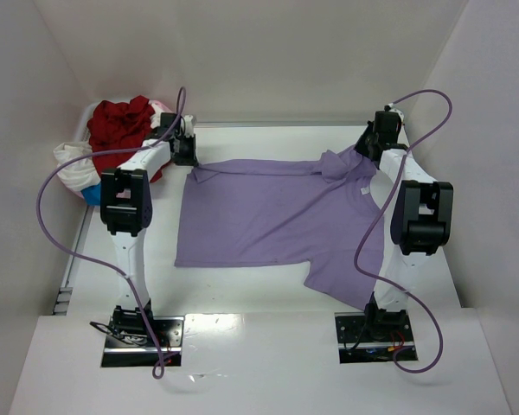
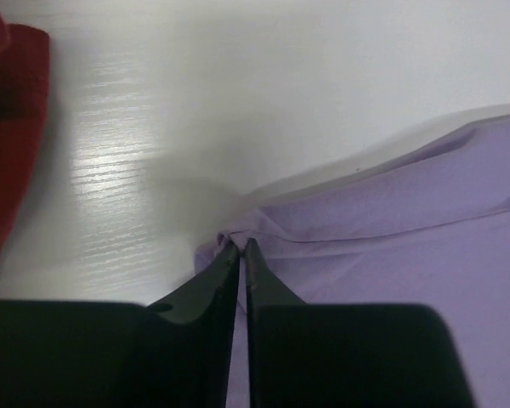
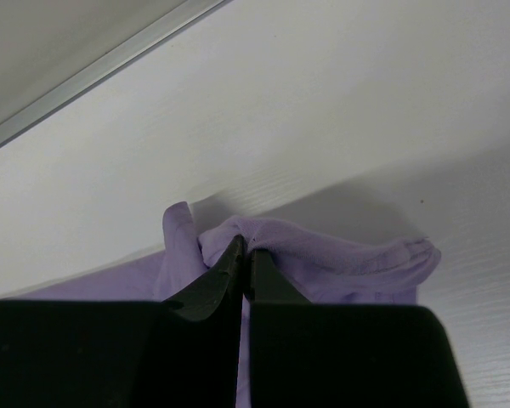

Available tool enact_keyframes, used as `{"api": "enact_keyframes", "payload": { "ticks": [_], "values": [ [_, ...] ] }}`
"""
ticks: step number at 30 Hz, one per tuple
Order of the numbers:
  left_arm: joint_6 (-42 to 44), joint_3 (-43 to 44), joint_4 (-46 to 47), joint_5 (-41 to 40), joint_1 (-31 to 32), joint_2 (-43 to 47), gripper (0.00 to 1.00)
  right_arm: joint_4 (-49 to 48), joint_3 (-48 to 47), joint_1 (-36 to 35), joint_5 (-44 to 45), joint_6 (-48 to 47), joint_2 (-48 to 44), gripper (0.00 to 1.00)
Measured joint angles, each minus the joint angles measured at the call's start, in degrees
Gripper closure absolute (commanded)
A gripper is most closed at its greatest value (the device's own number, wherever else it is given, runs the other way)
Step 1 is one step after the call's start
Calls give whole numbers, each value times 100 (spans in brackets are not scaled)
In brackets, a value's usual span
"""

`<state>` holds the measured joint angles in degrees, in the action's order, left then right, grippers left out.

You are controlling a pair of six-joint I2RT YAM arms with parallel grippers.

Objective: Fold and stack the t-shirts
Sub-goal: Grap the side of the flattened tshirt furthest away from the robot with both arms

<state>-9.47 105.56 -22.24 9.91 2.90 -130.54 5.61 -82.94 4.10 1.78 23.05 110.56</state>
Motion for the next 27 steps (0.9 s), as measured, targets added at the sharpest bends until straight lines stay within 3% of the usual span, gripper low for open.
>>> {"api": "enact_keyframes", "payload": {
  "ticks": [1, 4, 13, 19, 27],
  "values": [
    [9, 0, 2, 11, 2, -13, 96, 0, 0, 0, 0, 0, 0, 98],
    [9, 0, 0, 37, 2, -48, 100, 2, 0, 0, 0, 0, 0, 98],
    [-26, 2, -2, -92, 2, 26, 100, 90, -339, 0, 46, 0, 155, 98],
    [-149, -70, 81, -466, 2, 518, 100, 221, -1054, 0, 52, -15, 555, 98],
    [-142, 50, 264, -879, 17, 955, 100, 302, -1126, 0, 57, -24, 595, 98]
  ]
}}
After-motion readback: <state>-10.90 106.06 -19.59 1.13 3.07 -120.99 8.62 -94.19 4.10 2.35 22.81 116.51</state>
